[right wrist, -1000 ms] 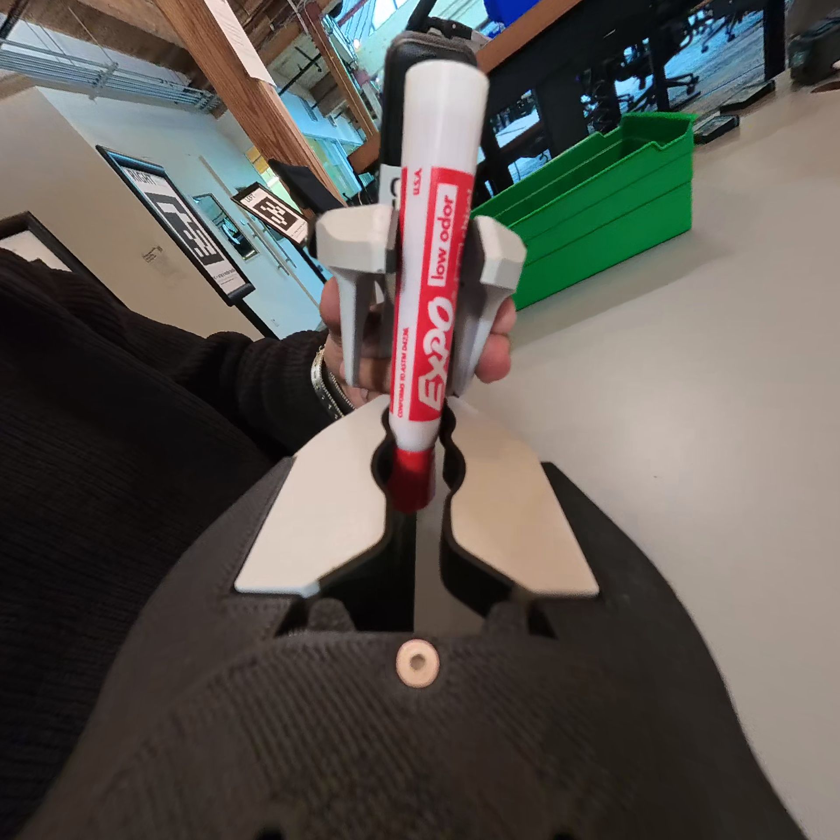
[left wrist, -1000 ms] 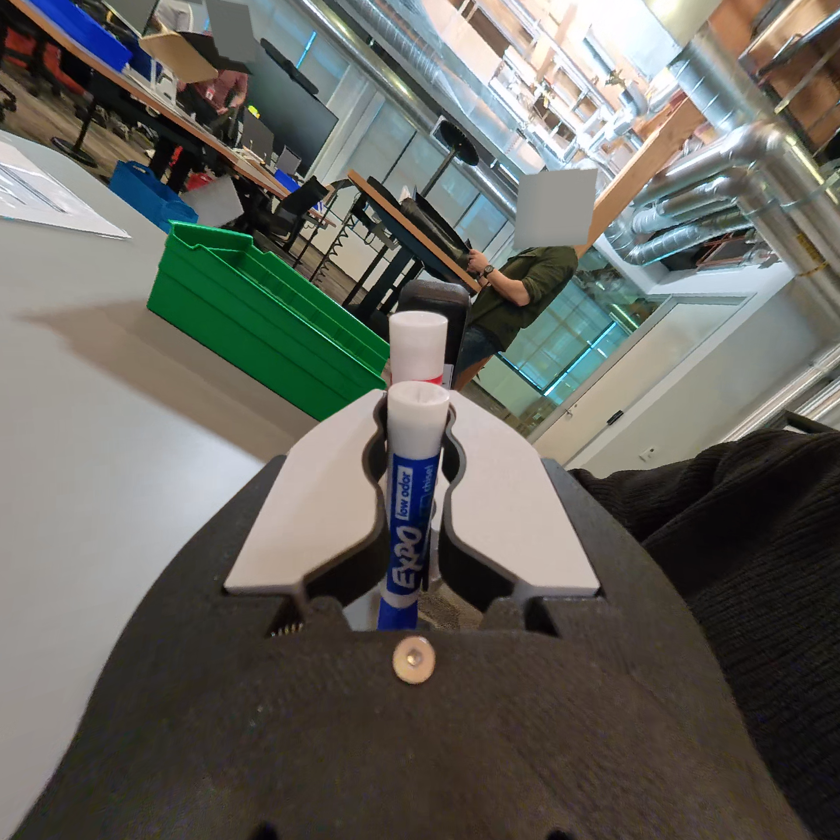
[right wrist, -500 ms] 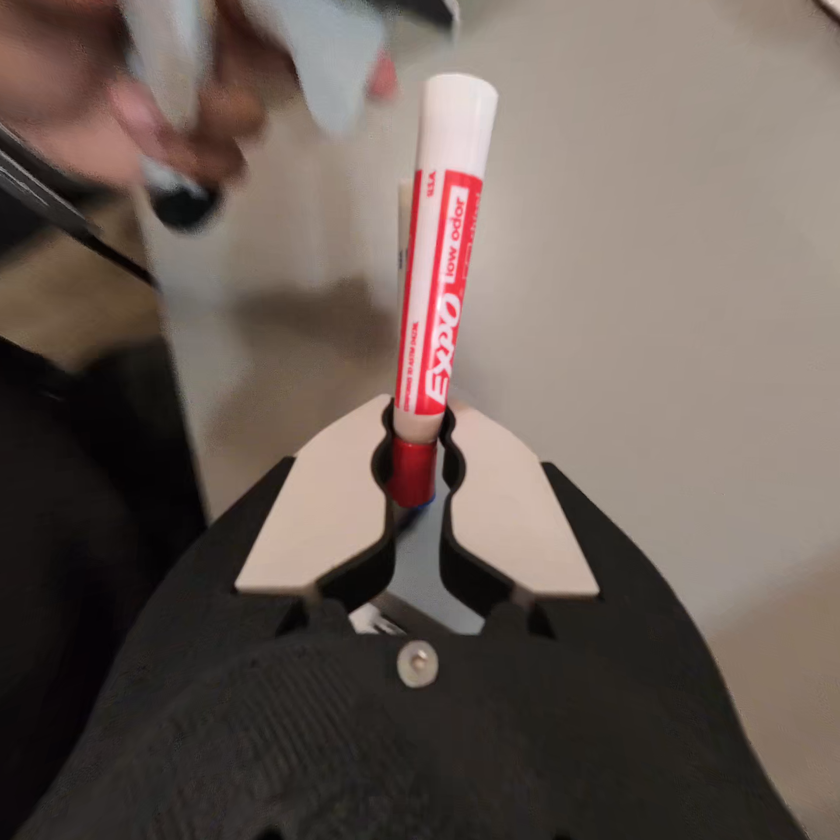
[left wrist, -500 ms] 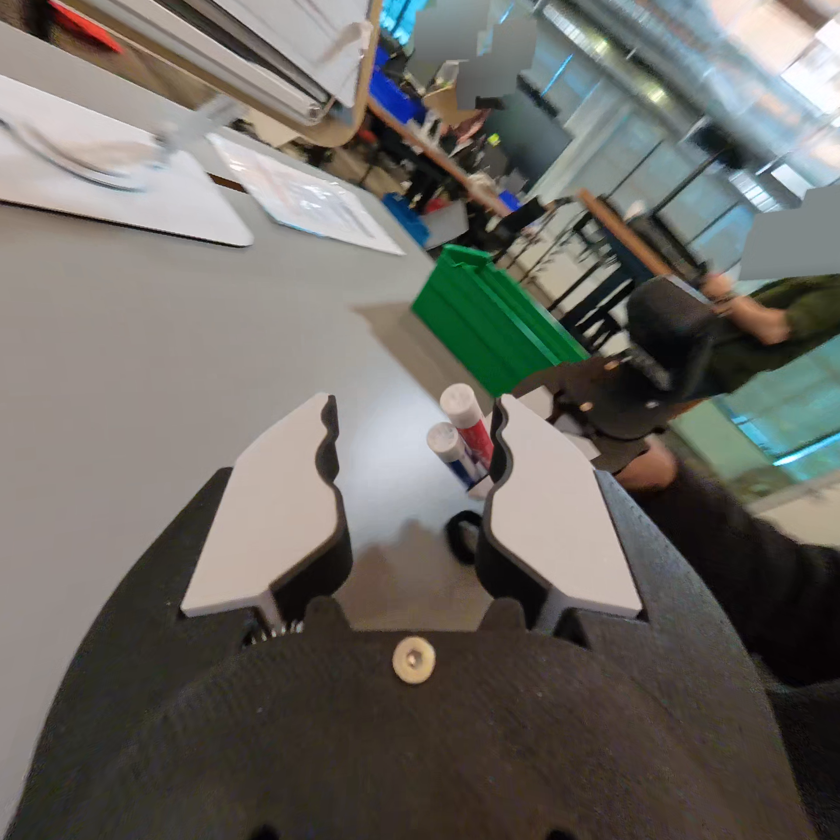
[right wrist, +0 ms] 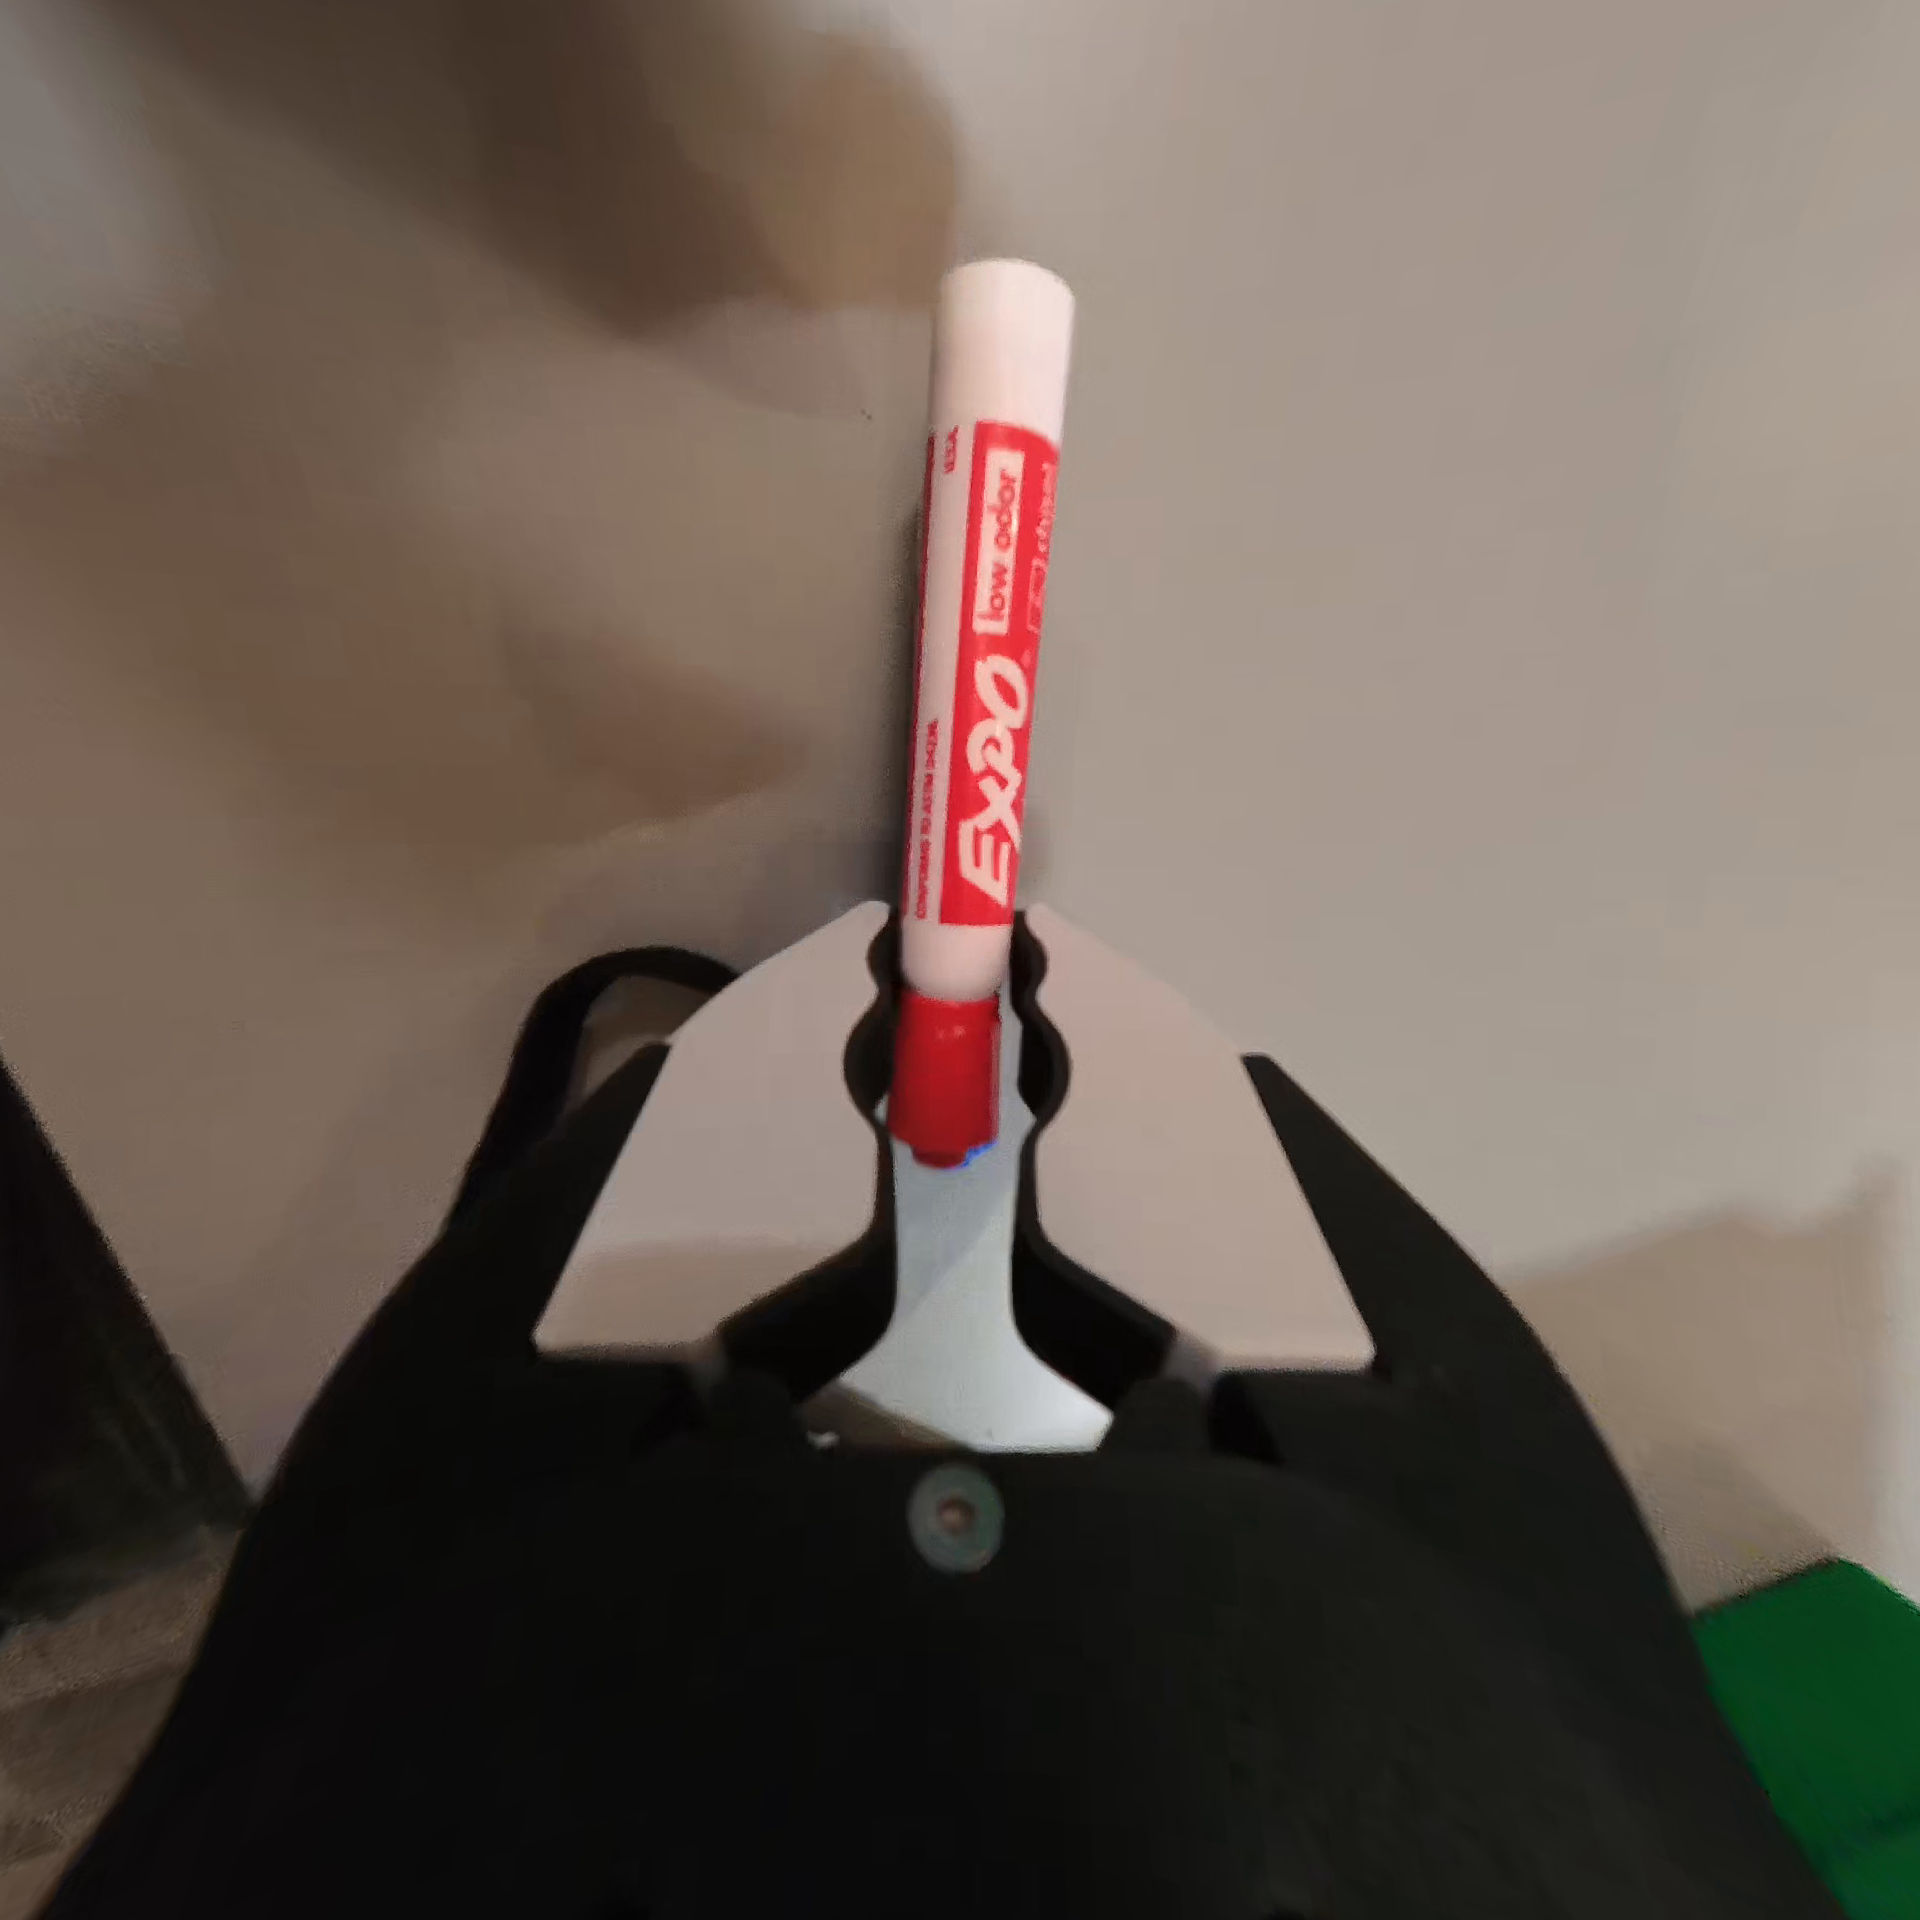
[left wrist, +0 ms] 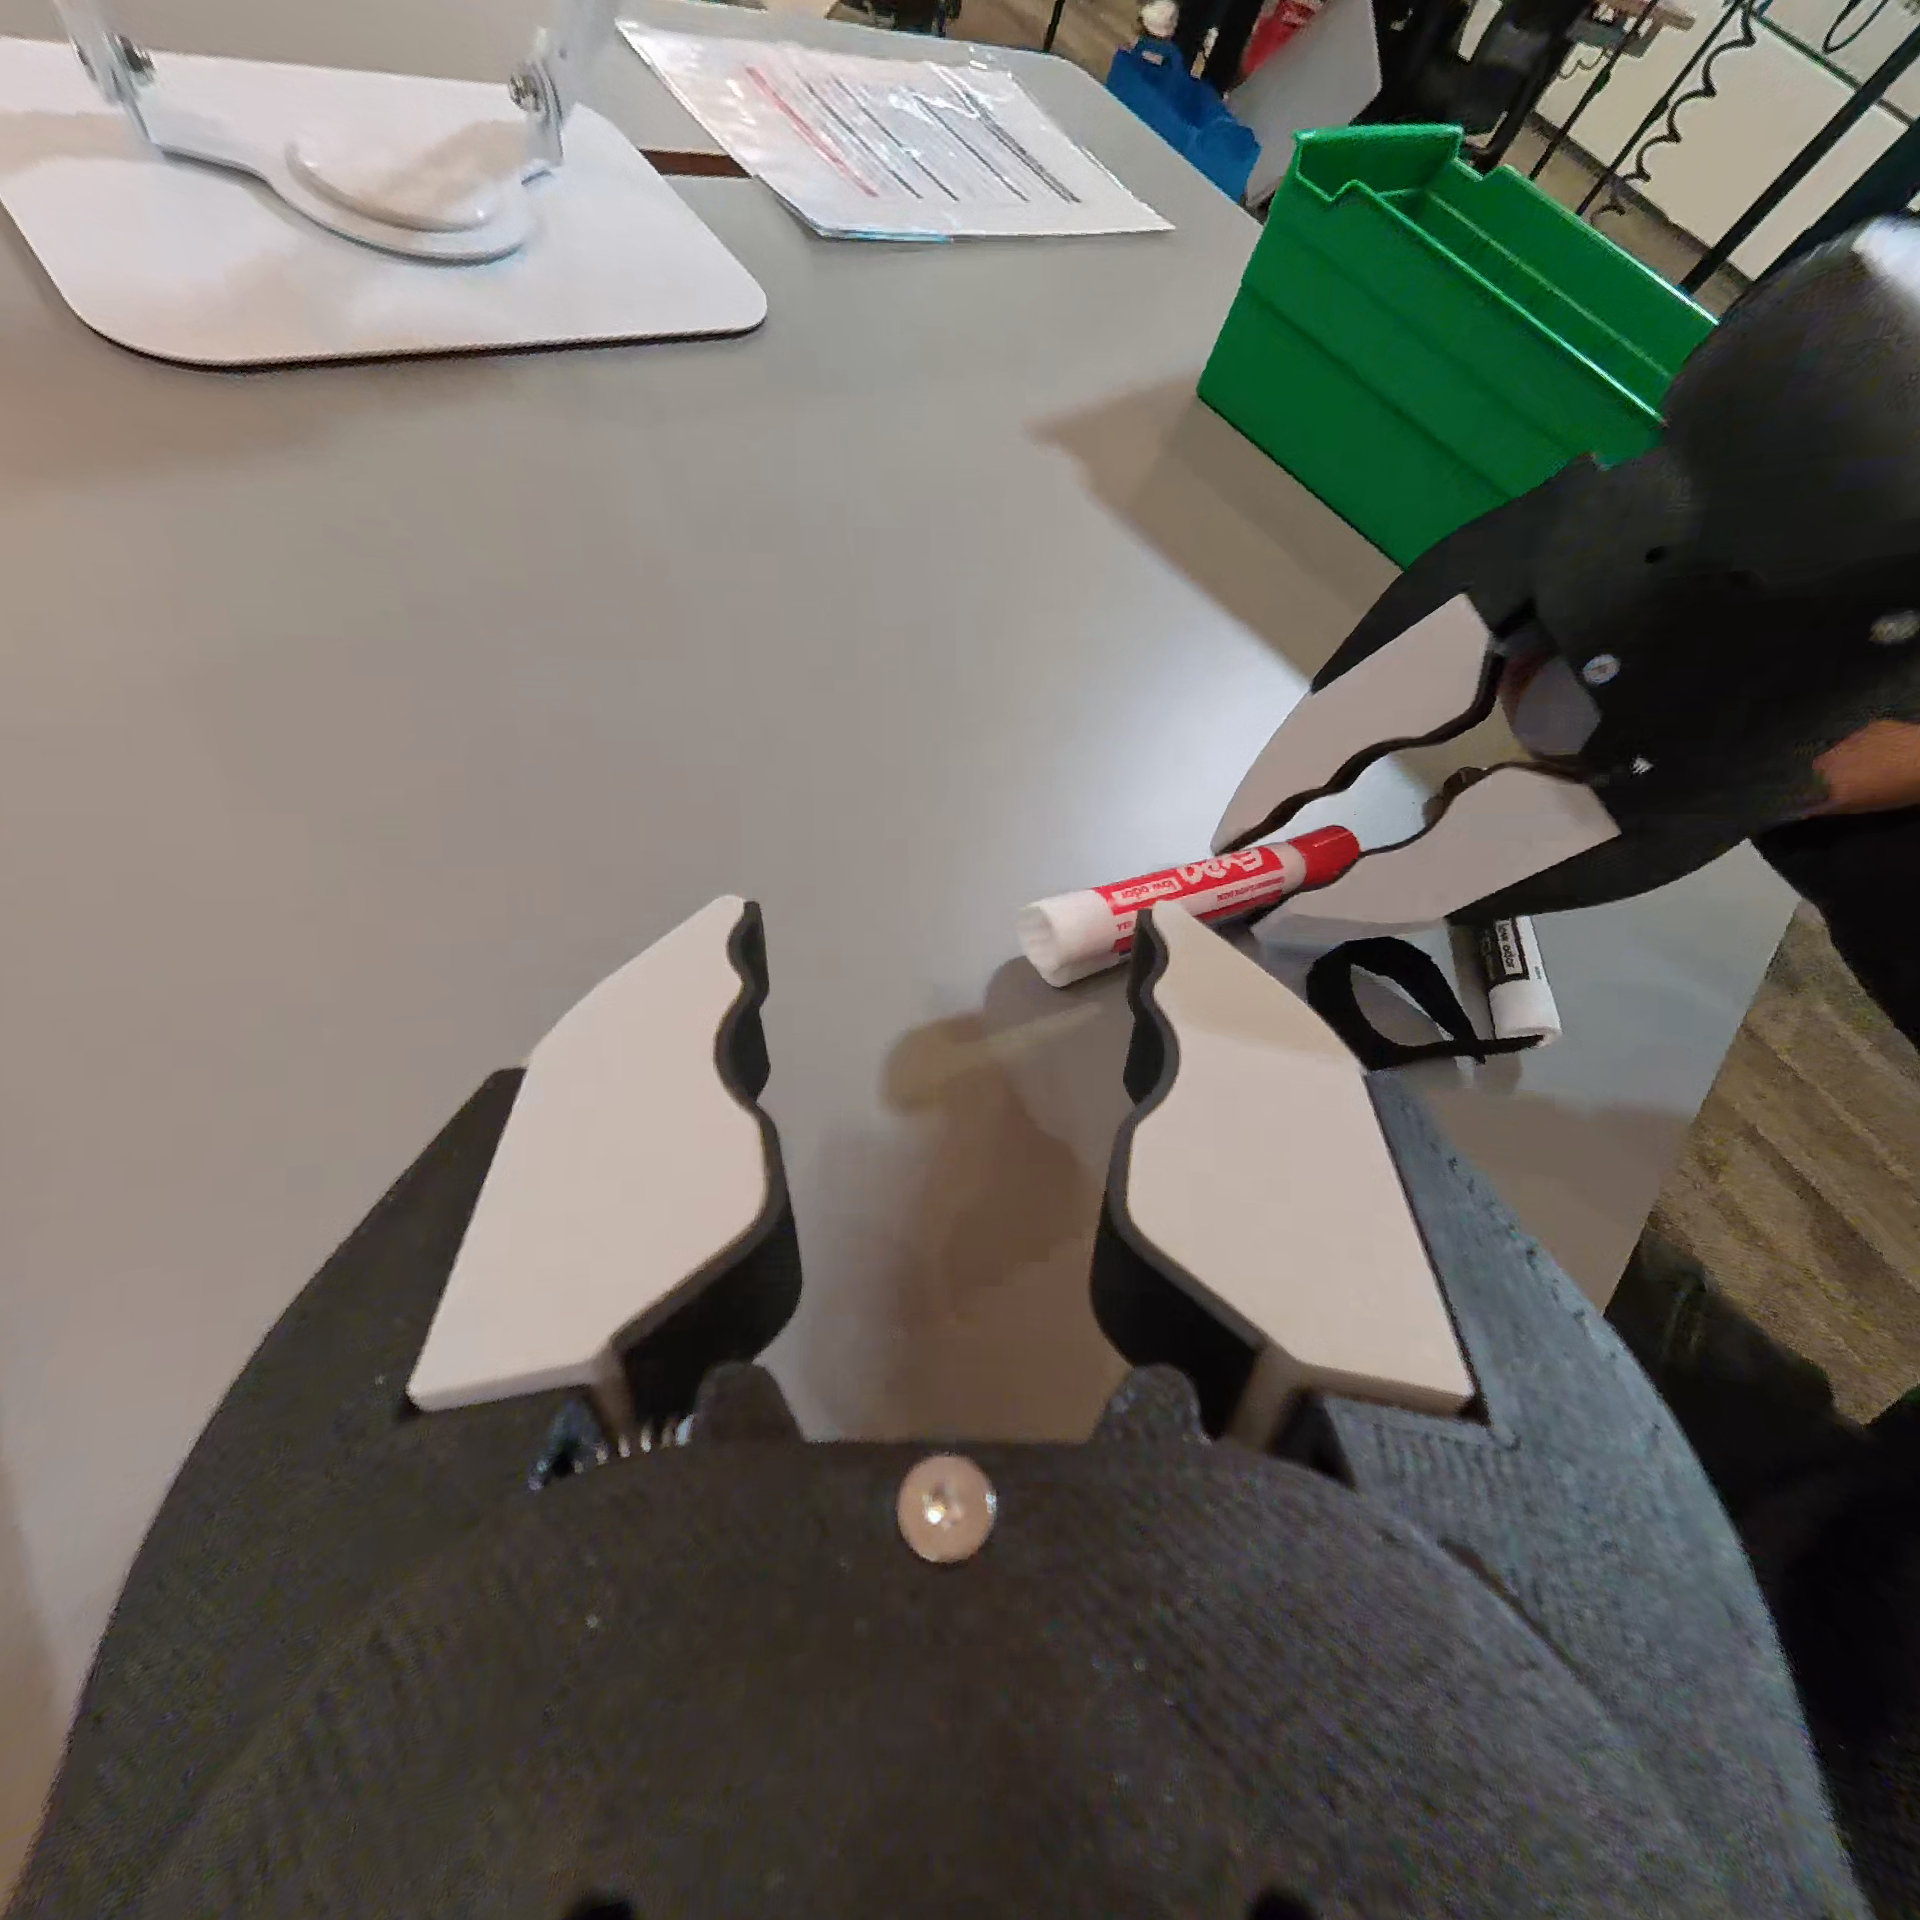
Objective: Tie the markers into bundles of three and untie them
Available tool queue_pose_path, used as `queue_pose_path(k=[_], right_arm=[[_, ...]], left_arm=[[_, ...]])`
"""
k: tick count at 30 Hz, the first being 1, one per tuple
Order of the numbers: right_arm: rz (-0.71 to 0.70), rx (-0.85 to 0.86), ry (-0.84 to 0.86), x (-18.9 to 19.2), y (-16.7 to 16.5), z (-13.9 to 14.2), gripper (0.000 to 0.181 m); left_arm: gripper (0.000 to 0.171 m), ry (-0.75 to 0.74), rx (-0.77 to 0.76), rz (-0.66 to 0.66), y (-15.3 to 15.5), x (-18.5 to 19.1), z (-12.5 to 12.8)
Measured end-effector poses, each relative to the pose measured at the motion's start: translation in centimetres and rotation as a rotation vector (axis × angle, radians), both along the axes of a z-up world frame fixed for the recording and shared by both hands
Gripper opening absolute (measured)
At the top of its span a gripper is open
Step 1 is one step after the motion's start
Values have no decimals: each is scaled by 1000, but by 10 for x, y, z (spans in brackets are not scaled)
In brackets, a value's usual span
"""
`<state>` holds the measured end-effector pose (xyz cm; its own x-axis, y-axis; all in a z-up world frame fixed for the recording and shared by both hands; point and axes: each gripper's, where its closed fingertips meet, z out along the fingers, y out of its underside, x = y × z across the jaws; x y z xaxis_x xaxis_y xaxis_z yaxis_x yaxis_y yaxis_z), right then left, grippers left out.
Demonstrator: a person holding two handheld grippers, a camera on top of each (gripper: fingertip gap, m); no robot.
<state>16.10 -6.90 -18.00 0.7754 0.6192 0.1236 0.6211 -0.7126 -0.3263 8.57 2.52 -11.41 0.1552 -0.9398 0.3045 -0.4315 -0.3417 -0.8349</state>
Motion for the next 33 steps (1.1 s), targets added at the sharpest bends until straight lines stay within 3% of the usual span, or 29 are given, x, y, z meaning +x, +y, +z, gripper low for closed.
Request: queue_pose_path(k=[4, 10, 14, 22, 30, 33], right_arm=[[-57, 79, 146, 1, -6, 16, 27], [-119, 173, 223, 10, -20, 19, 15], [-88, 196, 201, 9, -20, 15, 15], [-33, 215, 277, 1, -27, 35, 13], [-20, 204, 280, -1, -28, 27, 13], [21, 249, 362, -14, -27, 39, 12]], left_arm=[[68, -1, -16, -4, 0, -1, -2], [67, 11, -13, -29, -3, 1, -8], [68, 13, 20, -74, -11, 3, -8], [69, 73, 219, -226, -28, 0, -13], [63, 116, 241, -277, -46, 5, -24], [63, 134, 253, -304, -53, 6, -29]])
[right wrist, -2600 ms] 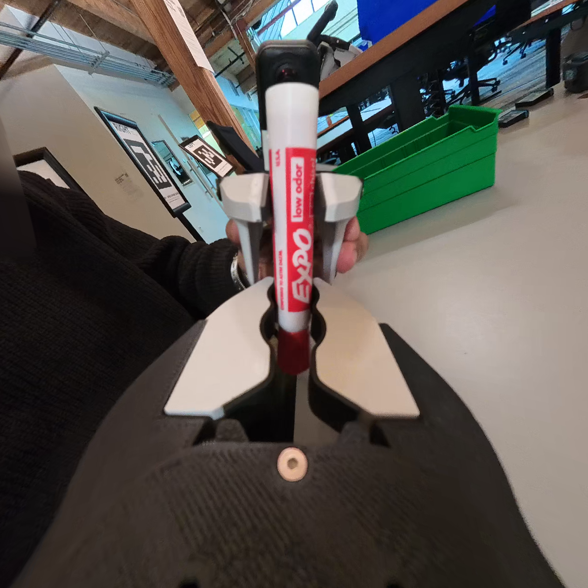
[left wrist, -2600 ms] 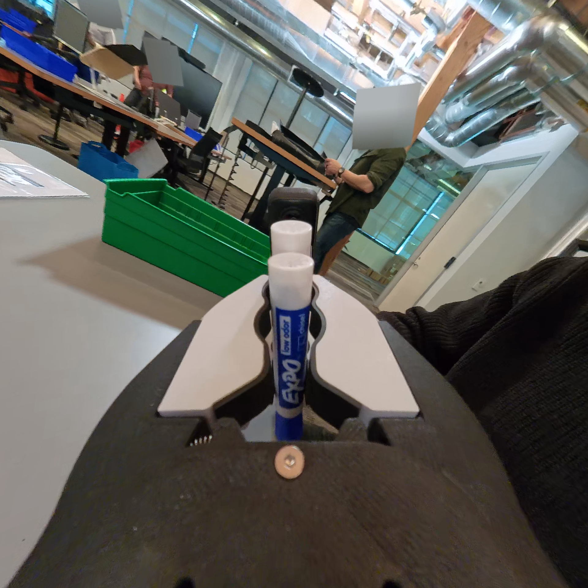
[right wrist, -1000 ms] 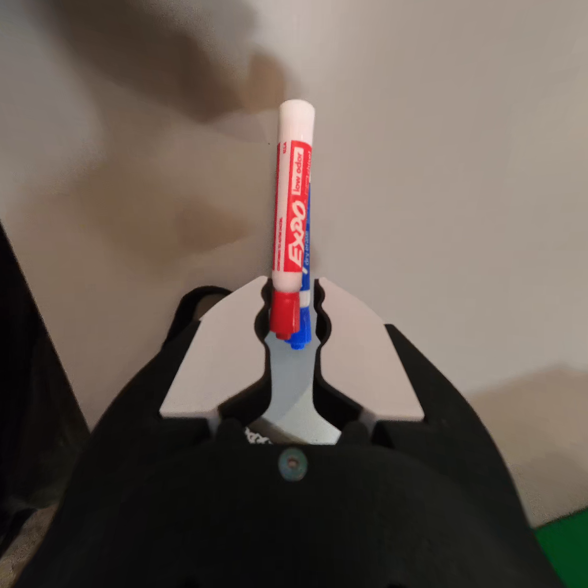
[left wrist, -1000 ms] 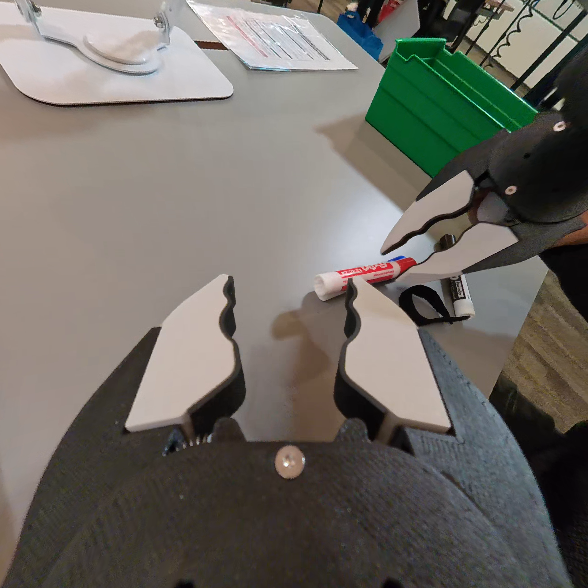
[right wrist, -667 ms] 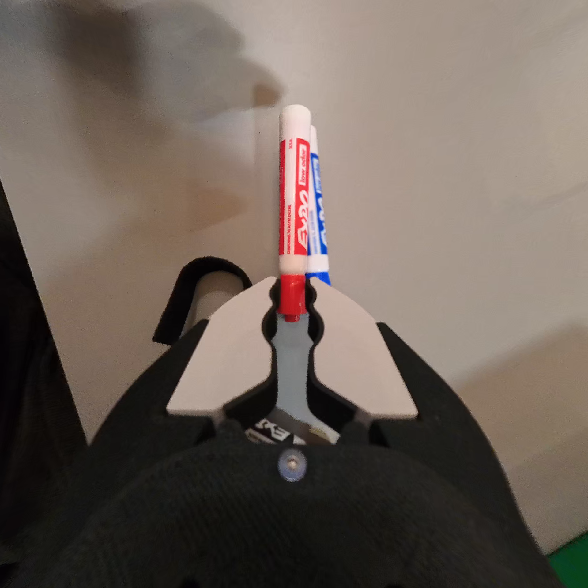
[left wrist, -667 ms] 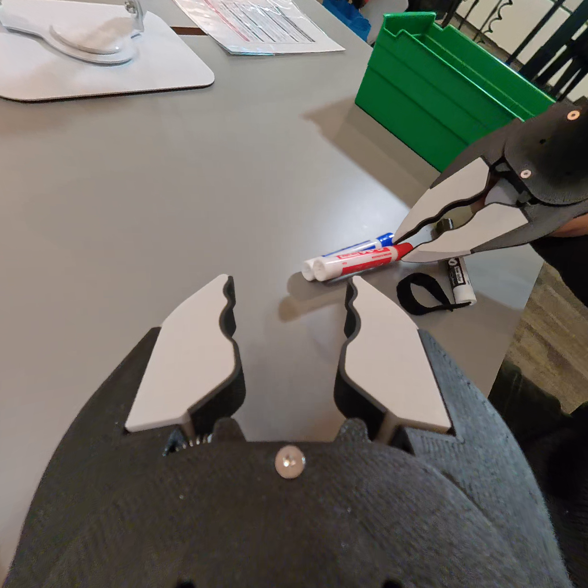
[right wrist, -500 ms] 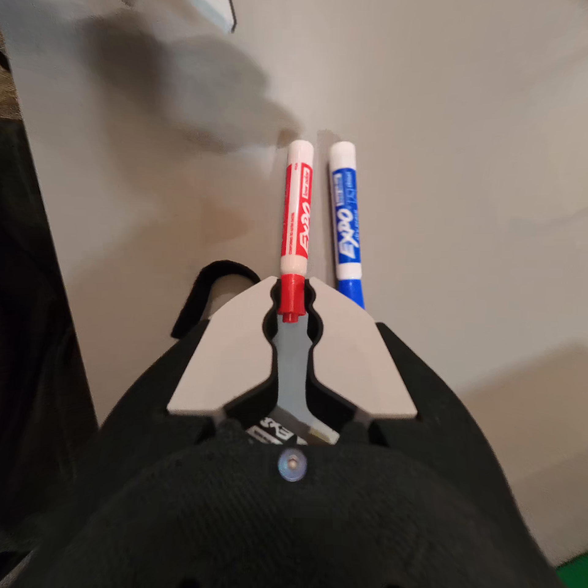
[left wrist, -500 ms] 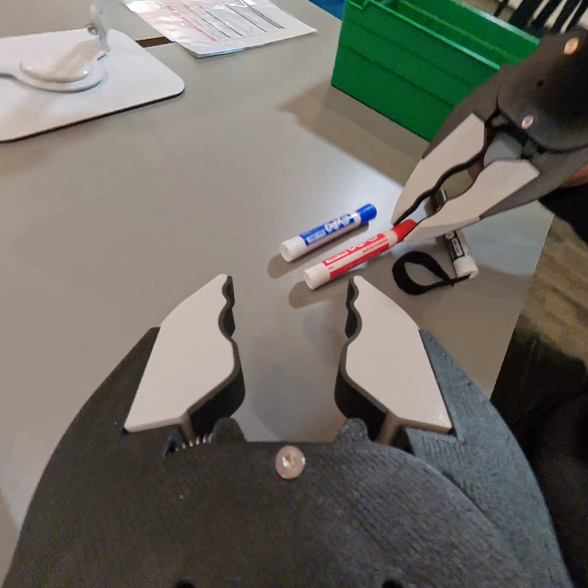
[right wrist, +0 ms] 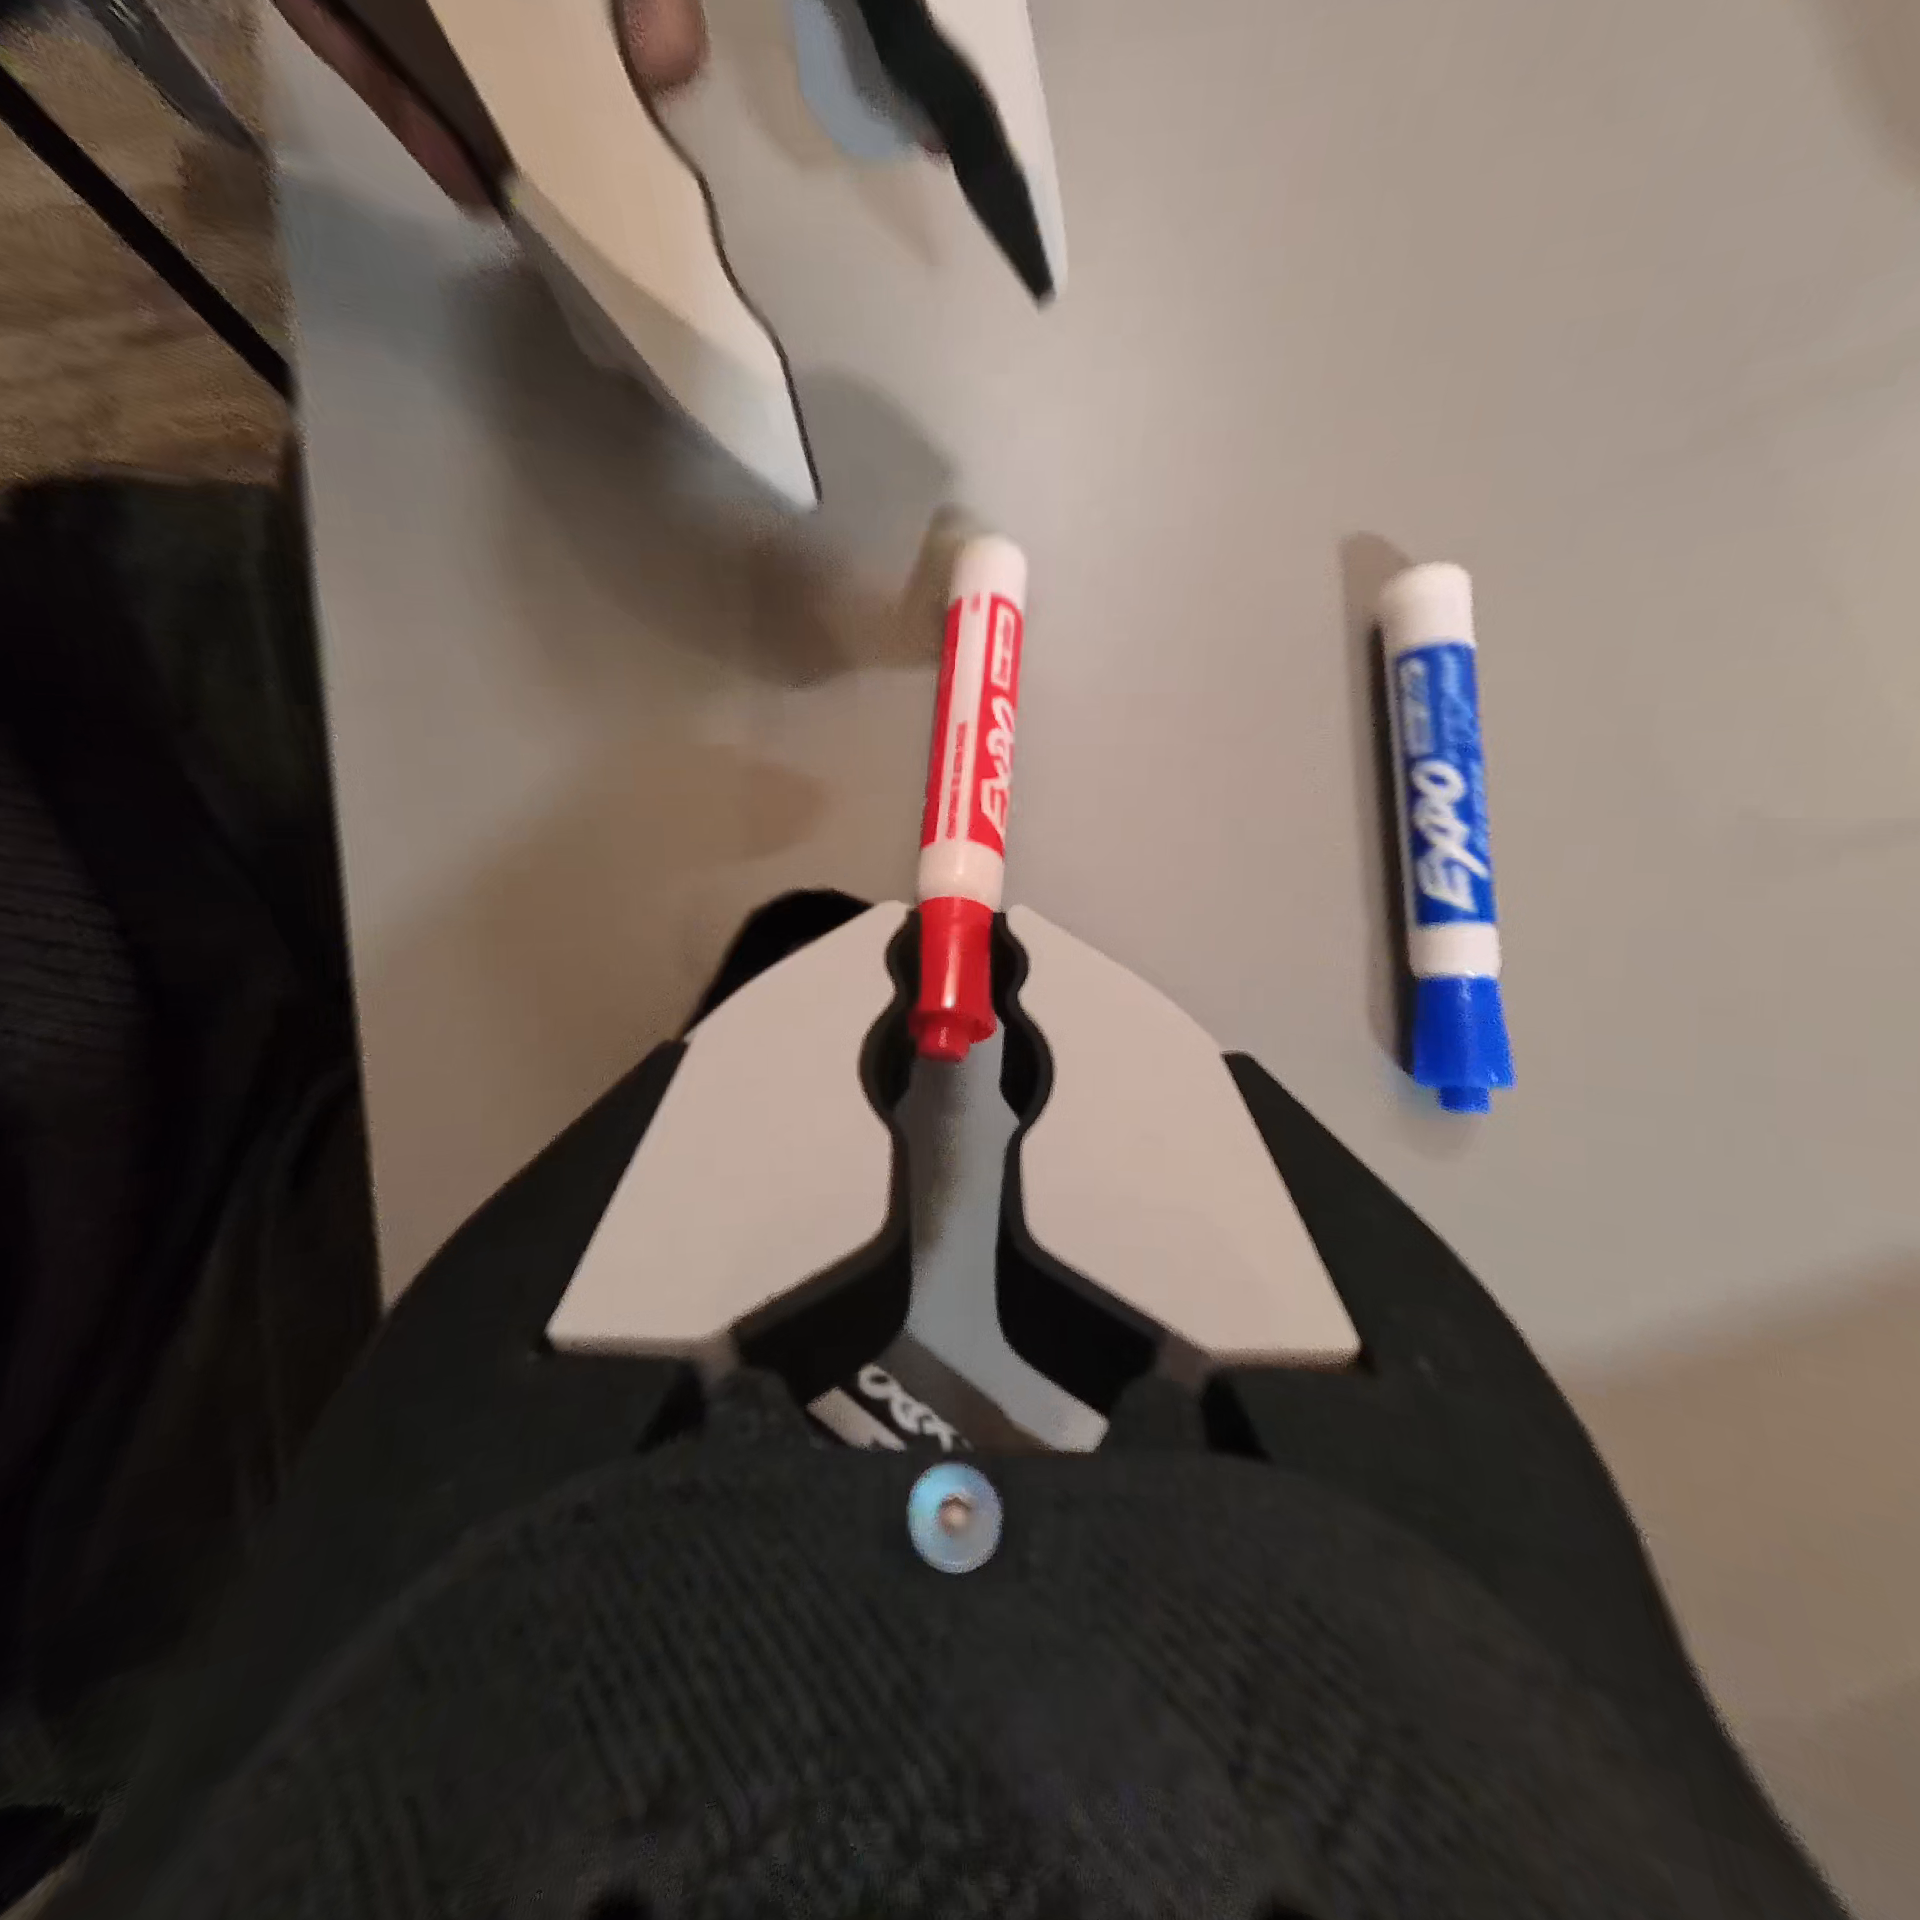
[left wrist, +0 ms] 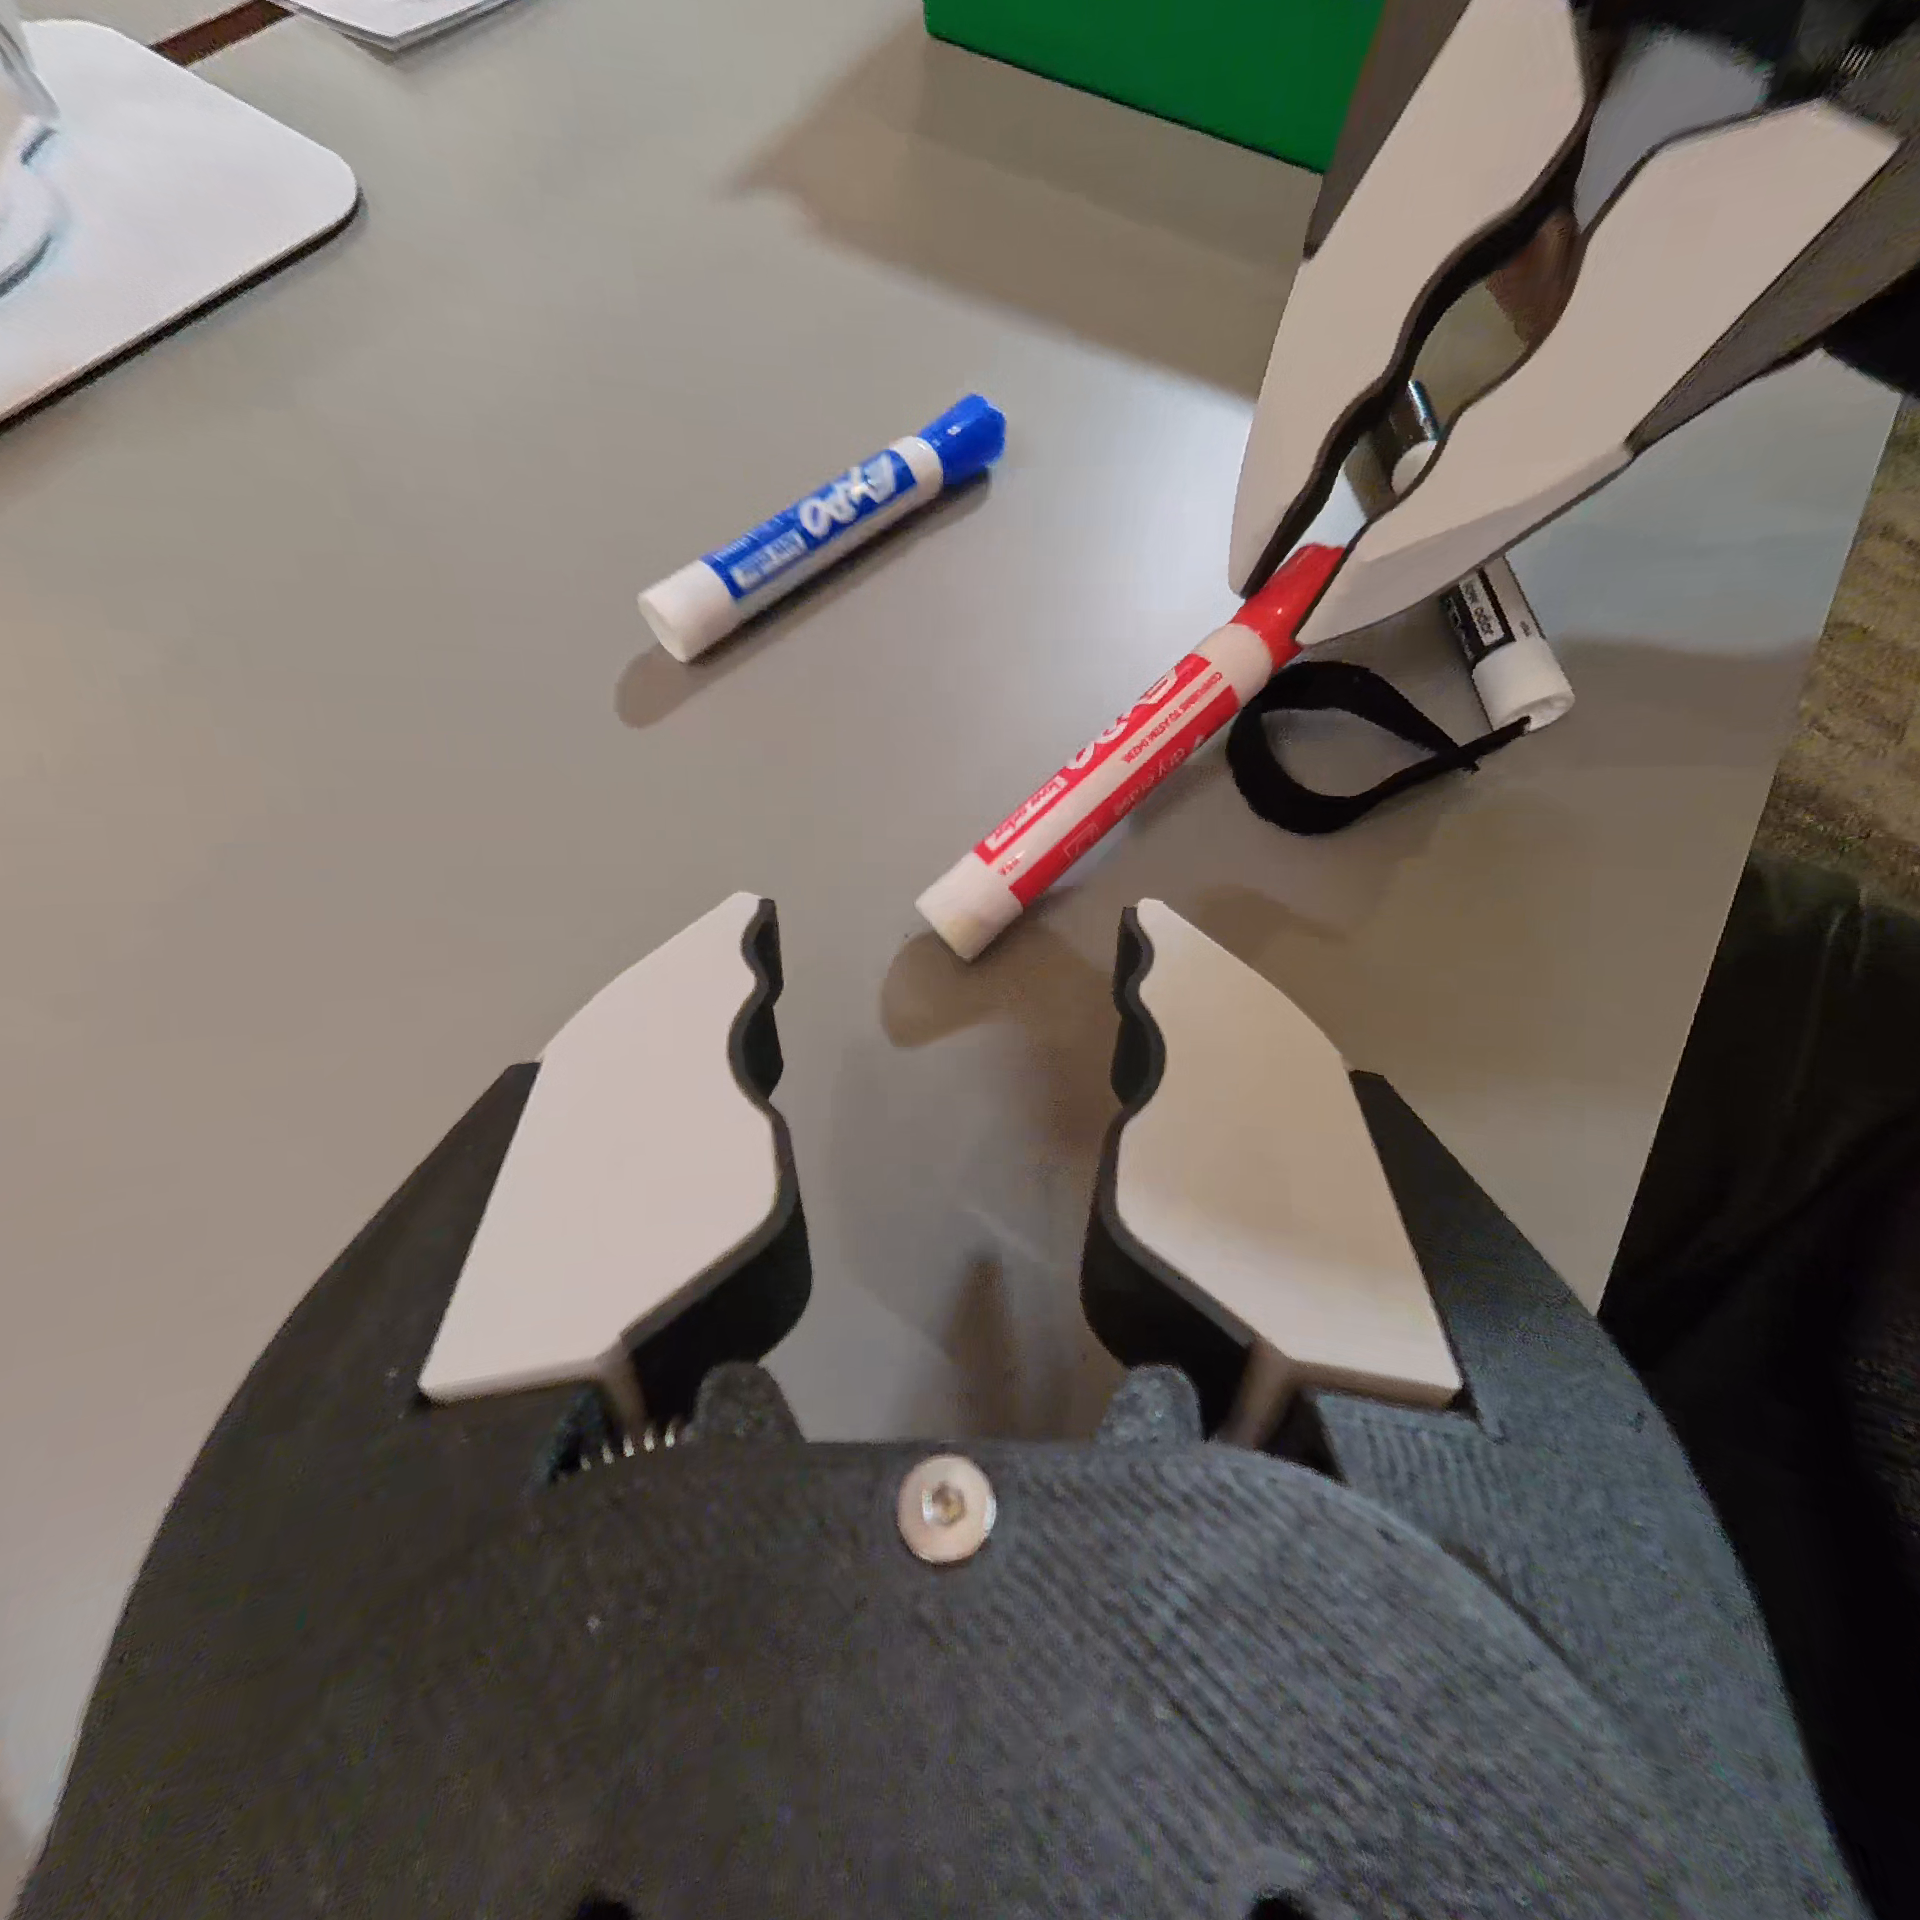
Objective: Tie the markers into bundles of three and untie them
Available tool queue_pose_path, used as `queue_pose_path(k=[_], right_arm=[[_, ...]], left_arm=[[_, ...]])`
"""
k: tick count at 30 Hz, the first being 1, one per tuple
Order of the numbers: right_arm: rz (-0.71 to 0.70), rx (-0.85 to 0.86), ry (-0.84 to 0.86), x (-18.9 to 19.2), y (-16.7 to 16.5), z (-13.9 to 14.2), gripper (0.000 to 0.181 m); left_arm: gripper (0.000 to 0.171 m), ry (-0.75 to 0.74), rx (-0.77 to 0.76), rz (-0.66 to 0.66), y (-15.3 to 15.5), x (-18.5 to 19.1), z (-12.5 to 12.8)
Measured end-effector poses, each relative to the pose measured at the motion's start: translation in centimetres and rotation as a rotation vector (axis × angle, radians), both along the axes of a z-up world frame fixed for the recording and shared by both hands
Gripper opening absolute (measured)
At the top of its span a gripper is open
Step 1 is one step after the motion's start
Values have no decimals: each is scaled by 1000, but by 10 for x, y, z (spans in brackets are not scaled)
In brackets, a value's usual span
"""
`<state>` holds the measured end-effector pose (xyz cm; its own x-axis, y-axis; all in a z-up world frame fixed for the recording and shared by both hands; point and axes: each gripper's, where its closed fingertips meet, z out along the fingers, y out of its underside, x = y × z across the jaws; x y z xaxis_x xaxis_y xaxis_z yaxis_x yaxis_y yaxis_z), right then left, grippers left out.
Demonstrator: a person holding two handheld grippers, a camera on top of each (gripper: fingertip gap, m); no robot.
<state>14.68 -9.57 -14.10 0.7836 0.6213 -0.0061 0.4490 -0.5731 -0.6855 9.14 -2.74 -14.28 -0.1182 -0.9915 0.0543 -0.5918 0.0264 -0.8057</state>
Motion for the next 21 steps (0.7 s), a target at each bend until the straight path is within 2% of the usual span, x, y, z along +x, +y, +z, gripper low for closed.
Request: queue_pose_path(k=[1, 2, 7, 10, 15, 21], right_arm=[[8, 17, 25, -3, 0, 6, 12], [9, 28, 33, -4, 1, 9, 0], [-20, -15, -65, 8, -1, -8, 0], [-32, -20, -60, 8, 1, -11, 1], [-5, -99, 17, -5, -5, -21, 30], [-21, -78, 55, -6, -2, -14, 37]], left_arm=[[63, 2, 7, -7, -1, 0, -1], [63, 4, 14, -13, -3, 1, -3], [63, 55, 29, -47, -12, 1, -16], [63, 72, 59, -64, -18, 3, -21], [61, 103, 73, -84, -24, 4, -31], [40, 141, 119, -54, -19, 4, -39]])
